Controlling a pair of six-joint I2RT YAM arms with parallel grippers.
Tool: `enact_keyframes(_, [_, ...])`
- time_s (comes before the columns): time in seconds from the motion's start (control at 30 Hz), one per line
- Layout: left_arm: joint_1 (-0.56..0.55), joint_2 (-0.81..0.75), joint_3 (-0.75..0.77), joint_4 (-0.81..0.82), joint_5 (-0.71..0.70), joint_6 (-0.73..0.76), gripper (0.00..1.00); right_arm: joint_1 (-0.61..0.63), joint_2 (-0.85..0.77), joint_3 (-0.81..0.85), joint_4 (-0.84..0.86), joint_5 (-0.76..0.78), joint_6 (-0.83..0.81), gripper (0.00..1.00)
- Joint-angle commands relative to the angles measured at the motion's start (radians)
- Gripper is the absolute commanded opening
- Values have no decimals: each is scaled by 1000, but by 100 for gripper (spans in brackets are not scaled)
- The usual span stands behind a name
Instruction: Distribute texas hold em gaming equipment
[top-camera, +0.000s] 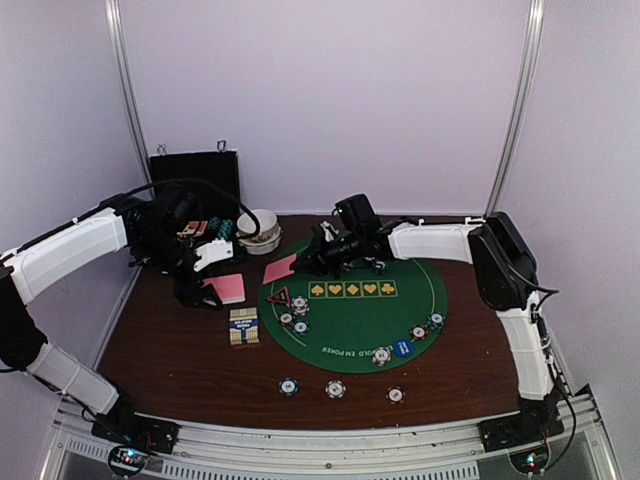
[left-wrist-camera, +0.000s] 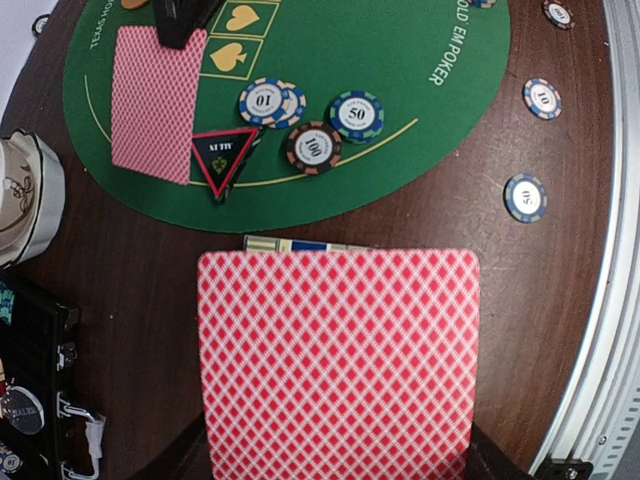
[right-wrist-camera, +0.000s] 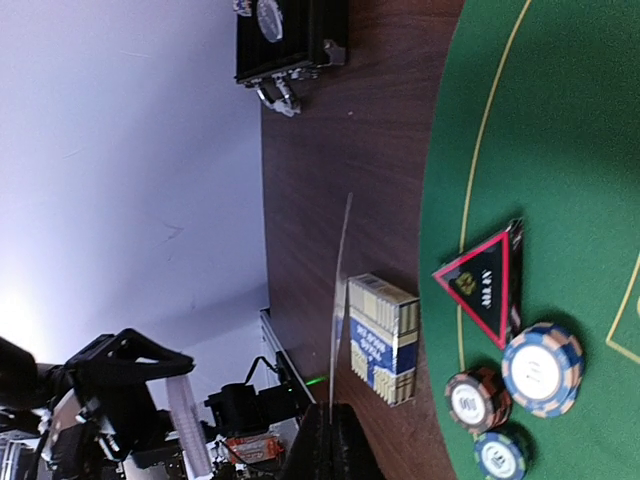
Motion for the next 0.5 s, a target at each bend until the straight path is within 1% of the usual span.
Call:
enact_keyframes(0.0, [4,-30,-3,8,22,-13,0,6,86,119,-122,87,-92,0])
enact_keyframes(0.2, [4,-31,-4,4,25,-14,0,23,189,249,-234,143,-160,0])
enact_keyframes(0.27, [4,-34,-5,0,26,-14,0,27,208,263,-245,159,-168,0])
enact_keyframes(0.33, [4,-36,-6,0,25,-14,0,28,217,271,-249,174,-176,3])
enact_keyframes(0.37, [4,-36,-7,-1,25,-14,0,30,220,275,-252,178,-178,6])
enact_keyframes(0.4, [4,-36,-7,0,26,-14,0,31,221,279,-257,182,-183,12])
enact_keyframes(0.47, [4,-35,-4,0,28,-14,0,32,217,287,-277,193,-200,28])
